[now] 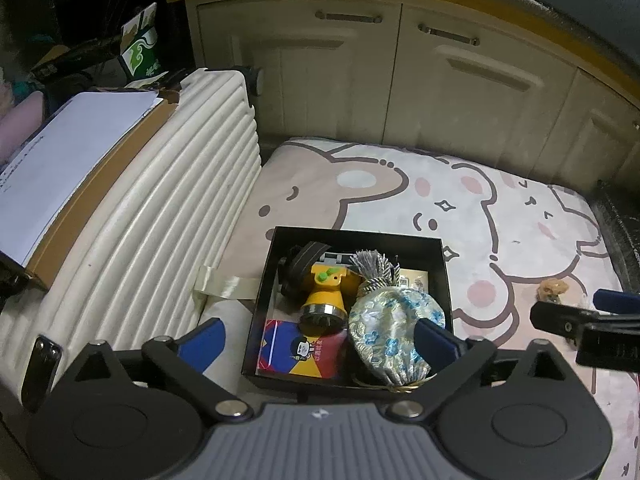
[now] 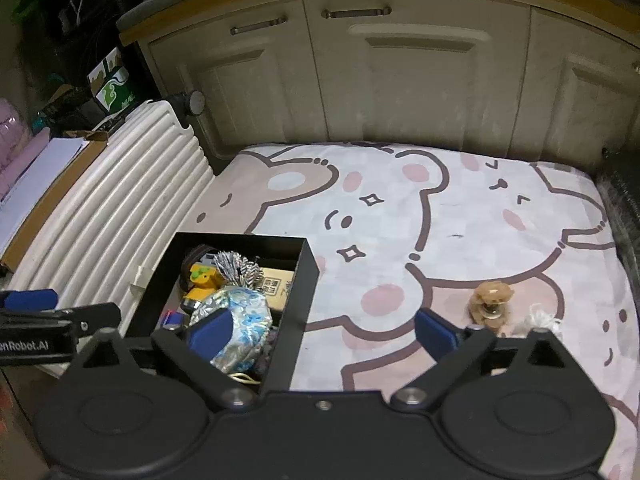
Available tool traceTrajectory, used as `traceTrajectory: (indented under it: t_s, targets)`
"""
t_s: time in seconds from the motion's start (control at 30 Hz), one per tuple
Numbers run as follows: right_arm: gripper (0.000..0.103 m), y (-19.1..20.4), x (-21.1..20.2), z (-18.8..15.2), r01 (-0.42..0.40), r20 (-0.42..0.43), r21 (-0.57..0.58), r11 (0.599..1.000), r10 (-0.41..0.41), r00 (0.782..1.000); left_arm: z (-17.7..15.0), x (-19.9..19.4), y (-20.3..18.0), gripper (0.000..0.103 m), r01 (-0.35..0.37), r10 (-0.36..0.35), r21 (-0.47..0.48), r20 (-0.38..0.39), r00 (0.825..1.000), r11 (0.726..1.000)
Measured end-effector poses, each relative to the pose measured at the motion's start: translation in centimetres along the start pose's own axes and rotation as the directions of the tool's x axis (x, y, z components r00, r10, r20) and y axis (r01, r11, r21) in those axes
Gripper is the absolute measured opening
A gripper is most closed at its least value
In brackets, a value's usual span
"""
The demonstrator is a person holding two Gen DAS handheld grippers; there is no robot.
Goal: Organize objects
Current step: 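Open both tools and withdraw them from the black box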
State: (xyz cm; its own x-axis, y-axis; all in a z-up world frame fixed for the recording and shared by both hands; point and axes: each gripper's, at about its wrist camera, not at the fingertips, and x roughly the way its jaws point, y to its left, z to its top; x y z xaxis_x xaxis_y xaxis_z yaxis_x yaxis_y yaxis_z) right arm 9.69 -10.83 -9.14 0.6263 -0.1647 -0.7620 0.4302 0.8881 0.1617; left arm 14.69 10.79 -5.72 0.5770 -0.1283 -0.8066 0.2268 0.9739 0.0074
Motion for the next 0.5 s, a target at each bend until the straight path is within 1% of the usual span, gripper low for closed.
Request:
traceTrajectory:
  t_s: [0.13, 0.5]
  targets:
    - [0.103, -0.1, 0.1, -0.4, 0.028, 0.001, -0.018, 0.999, -0.028, 1.000, -0.1, 0.1, -0.2, 0.103, -0.013, 0.013, 0.006, -0.003, 1.000, 1.000]
    - [0.103, -1.2, 0.2, -0.5, 0.031, 0.001, 0.006, 1.000, -0.031, 1.000, 0.0, 0.6, -0.5, 0.103, -0.046, 0.046, 0.006, 0.017, 0.999, 0.999]
